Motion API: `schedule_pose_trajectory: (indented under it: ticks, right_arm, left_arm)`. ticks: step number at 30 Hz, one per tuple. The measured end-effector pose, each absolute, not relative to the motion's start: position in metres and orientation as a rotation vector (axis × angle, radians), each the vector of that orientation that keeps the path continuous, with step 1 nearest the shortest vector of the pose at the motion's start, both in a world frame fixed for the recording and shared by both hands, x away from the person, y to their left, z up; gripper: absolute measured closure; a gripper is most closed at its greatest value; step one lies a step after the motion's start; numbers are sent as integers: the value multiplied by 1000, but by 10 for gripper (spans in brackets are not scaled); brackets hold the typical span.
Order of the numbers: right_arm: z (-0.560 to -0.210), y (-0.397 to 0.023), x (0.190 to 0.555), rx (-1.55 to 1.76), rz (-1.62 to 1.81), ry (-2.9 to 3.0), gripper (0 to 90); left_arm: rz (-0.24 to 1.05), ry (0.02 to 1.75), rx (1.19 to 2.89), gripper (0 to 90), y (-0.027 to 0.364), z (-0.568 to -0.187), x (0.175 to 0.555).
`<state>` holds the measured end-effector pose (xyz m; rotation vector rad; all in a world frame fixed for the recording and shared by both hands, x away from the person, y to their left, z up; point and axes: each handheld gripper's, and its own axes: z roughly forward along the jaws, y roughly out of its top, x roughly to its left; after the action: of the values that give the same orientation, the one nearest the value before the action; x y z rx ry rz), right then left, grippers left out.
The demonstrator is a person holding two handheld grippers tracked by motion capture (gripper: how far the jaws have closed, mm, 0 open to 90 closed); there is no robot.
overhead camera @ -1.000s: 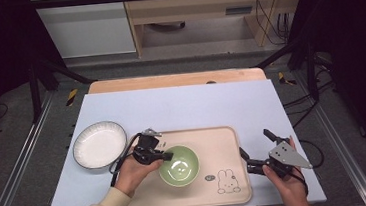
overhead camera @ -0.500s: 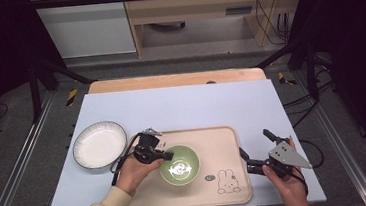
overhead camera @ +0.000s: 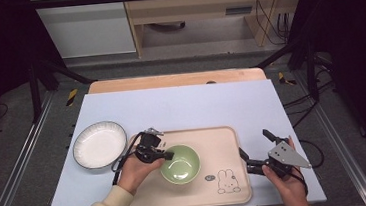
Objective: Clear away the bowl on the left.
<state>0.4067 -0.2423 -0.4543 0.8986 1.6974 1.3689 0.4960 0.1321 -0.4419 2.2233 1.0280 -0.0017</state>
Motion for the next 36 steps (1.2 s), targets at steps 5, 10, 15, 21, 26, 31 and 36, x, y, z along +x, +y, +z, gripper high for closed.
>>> schedule_pose_trajectory:
  ticks: [5,10,15,21,26,31,36]
  right_arm:
    - [-454,-242,407,899,1370,1702,32]
    - [-455,-242,407,898,1370,1703,32]
    - [-455,-241,407,898,1371,1705,32]
    - [-455,-241,407,899,1373,1707,32]
    - [-455,-240,406,895,1374,1710,32]
    - [-455,-242,406,901,1374,1705,32]
    - [-455,-241,407,897,1372,1711,32]
  left_arm:
    - [6,1030,2232,829,132,-442,496]
    - [16,1022,2238,830,131,-443,496]
    - [31,1012,2242,828,132,-445,495]
    - [29,1002,2238,823,132,-446,497]
    - [59,982,2220,809,131,-446,497]
    - [122,949,2200,685,132,-437,494]
    - [178,917,2165,579,132,-432,489]
